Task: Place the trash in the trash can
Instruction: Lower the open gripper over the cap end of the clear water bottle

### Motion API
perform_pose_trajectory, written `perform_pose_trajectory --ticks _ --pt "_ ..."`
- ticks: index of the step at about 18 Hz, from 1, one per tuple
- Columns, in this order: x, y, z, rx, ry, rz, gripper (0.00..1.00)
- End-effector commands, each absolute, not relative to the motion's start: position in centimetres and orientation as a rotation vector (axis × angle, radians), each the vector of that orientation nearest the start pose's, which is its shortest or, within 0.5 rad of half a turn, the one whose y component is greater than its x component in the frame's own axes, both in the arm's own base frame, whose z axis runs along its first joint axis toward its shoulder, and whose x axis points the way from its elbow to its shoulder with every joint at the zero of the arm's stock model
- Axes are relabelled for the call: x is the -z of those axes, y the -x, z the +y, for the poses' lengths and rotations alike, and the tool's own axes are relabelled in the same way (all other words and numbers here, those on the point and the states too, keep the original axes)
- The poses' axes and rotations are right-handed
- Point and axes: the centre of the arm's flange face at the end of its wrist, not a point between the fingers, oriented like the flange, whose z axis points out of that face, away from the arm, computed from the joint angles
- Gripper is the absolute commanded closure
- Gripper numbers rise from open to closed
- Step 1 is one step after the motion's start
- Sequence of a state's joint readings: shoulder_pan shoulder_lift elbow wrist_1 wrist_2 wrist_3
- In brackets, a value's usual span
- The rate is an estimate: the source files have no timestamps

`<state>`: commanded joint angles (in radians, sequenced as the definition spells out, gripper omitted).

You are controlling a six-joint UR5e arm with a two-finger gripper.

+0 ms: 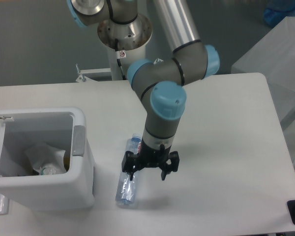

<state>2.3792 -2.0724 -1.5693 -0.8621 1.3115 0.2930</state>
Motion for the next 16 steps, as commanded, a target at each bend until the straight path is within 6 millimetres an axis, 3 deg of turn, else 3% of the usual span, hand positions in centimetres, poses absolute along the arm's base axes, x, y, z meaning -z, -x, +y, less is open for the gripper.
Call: perform_pose_trajectory --ticks 6,9,16 --pt "-24.6 36.0 59.3 0.107 2.802 -0.641 0.0" --pt "-23.4 35.2 61.1 0.078 2.819 -0.603 0.0" --pt "-20.8 34.2 61.8 0.089 2.859 -0.588 0.0"
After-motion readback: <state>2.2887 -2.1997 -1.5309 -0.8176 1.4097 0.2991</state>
